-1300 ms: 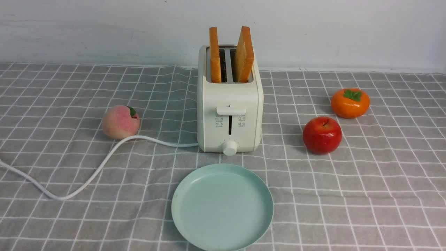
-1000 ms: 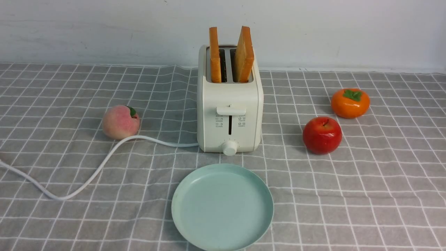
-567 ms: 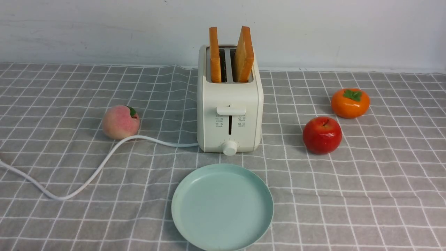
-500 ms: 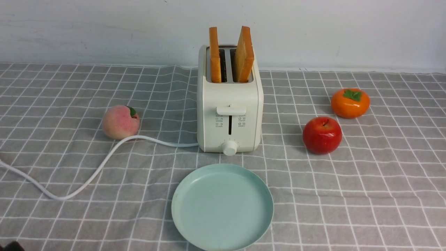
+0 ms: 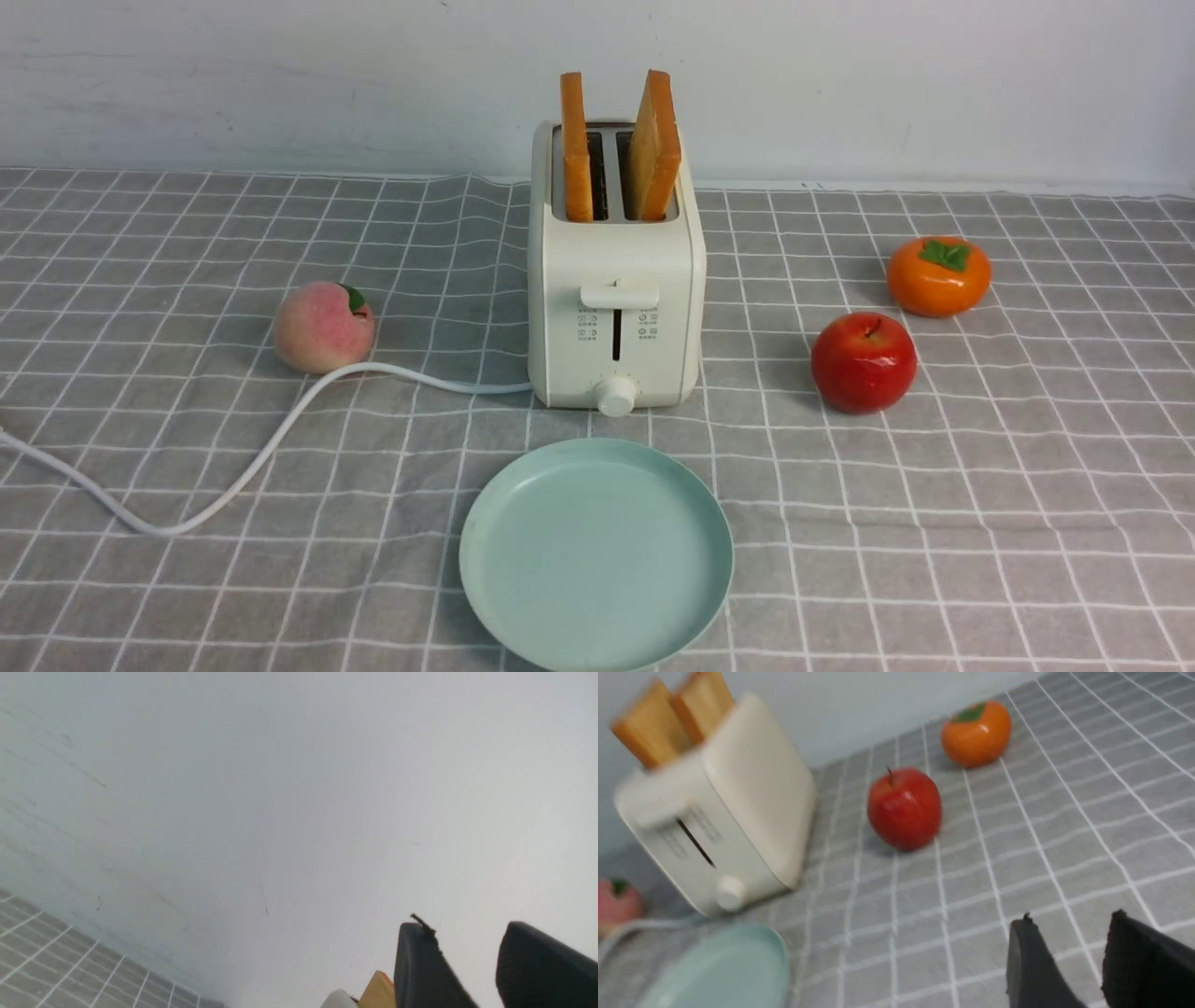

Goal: Take toasted bread from bread machine on grey coffee table place on plate.
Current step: 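Reach for a toast slice standing in the toaster with the left gripper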

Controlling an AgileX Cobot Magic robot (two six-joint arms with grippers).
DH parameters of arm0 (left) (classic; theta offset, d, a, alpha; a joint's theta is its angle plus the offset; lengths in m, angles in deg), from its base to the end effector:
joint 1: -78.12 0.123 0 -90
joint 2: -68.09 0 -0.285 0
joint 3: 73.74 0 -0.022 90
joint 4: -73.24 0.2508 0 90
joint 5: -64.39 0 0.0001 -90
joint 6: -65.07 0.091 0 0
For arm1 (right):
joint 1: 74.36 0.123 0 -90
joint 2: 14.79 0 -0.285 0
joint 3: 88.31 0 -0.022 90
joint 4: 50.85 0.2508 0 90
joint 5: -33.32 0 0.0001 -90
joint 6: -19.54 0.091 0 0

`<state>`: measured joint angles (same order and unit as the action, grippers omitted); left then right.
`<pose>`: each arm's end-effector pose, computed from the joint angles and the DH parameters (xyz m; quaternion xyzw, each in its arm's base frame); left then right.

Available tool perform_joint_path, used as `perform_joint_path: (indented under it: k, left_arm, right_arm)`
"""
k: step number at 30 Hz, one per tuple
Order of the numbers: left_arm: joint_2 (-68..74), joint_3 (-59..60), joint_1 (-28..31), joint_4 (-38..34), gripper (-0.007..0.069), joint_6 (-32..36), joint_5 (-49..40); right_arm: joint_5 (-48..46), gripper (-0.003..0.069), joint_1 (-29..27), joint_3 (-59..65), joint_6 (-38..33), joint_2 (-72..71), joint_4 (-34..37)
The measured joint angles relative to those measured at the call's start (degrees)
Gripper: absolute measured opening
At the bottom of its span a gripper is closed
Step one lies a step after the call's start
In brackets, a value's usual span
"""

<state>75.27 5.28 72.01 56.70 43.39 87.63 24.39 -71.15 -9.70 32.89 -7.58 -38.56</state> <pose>0.0480 0.0051 0.2370 -0.1863 0.4961 -0.2833 0.7993 0.0562 0.0062 0.1917 0.1309 0.7228 0.1799 0.6542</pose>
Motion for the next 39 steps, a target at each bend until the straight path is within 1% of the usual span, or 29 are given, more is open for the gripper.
perform_joint_path:
  k: [1,3,5,7,12,17,18,19,20,21,22,23,24,27,29,31,33,34,35,36,37,38,39]
  left_arm:
    - [0.0,0.0,0.0,0.0,0.0238,0.0,0.2]
    - [0.0,0.0,0.0,-0.3,0.0238,0.0,0.6]
    - [0.0,0.0,0.0,-1.4,0.0237,0.1,0.9]
    - [0.0,0.0,0.0,-2.7,0.0234,1.0,0.9]
    - [0.0,0.0,0.0,-3.7,0.0234,2.7,0.7]
    - [0.0,0.0,0.0,-5.3,0.0218,1.3,2.7]
    - [0.0,0.0,0.0,-6.5,0.0181,-0.5,4.9]
    - [0.0,-0.2,0.0,-6.8,0.0163,-1.1,5.1]
    - [0.0,-0.8,0.0,-7.1,0.0127,-1.8,4.8]
    - [0.0,-2.5,0.0,-7.3,0.0074,-2.3,3.3]
    - [0.0,-4.5,0.0,-7.3,0.0027,-2.5,1.1]
    - [0.0,-6.4,0.0,-7.3,-0.0003,-2.5,-1.3]
    - [0.1,-9.0,0.0,-7.2,-0.0014,-2.5,-4.9]
    - [4.0,-17.1,0.0,-5.5,-0.0014,-2.5,-17.1]
    - [9.3,-23.4,0.0,-4.1,-0.0014,-2.5,-28.5]
    - [15.8,-28.4,0.0,-2.6,-0.0014,-2.5,-38.1]
    - [18.6,-31.0,0.0,-2.1,-0.0014,-2.5,-43.4]
    - [25.5,-35.9,0.0,-1.6,-0.0014,-1.4,-53.0]
    - [26.3,-36.5,0.0,-1.6,-0.0014,-1.2,-54.0]
    - [33.5,-40.9,0.0,-1.8,-0.0014,1.3,-62.3]
    - [37.6,-43.5,0.0,-2.5,-0.0014,3.3,-66.7]
    - [41.7,-46.1,0.0,-3.7,-0.0014,5.6,-70.4]
    - [41.7,-46.5,0.0,-3.7,-0.0014,6.1,-71.1]
  right_arm:
    - [0.4,0.024,0.0,0.0,0.0,0.0,0.6]
    - [5.1,0.024,0.0,0.0,0.0,0.0,7.3]
    - [8.1,0.024,0.0,0.0,-0.2,0.0,10.4]
    - [9.3,0.024,0.0,0.0,-0.7,0.0,11.5]
    - [8.9,0.024,0.0,0.0,-2.5,0.0,11.7]
    - [8.9,0.024,0.0,-0.7,-1.1,0.0,13.6]
    - [8.2,0.0234,0.0,-3.8,-0.1,0.0,14.1]
    - [7.8,0.0229,0.0,-5.4,-0.1,0.0,13.8]
    - [7.2,0.022,0.0,-7.9,-0.1,0.0,13.3]
    - [5.5,0.0199,0.0,-13.1,-0.7,0.5,11.6]
    - [3.6,0.0176,0.0,-17.3,-1.5,1.6,10.1]
    - [1.5,0.0149,0.0,-20.7,-2.4,3.4,8.8]
    - [-1.7,0.012,0.0,-25.2,-3.4,5.7,7.3]
    - [-13.7,0.0031,0.0,-36.8,-5.9,14.4,3.9]
    - [-23.0,-0.001,0.0,-43.7,-7.1,21.4,3.0]
    - [-31.3,-0.0018,0.0,-48.9,-7.5,27.4,3.0]
    - [-34.8,-0.0018,0.0,-50.8,-7.5,30.5,3.2]
    - [-39.6,-0.0018,0.0,-53.0,-7.5,35.1,3.7]
    - [-40.6,-0.0018,0.0,-53.3,-7.6,35.5,3.9]
    - [-44.0,-0.0018,0.0,-54.1,-8.0,38.7,4.9]
    - [-45.7,-0.0018,0.0,-54.2,-8.4,40.0,5.5]
    - [-46.9,-0.0018,0.0,-54.3,-9.2,40.9,6.2]
    - [-47.1,-0.0018,0.0,-54.3,-9.4,41.1,6.3]
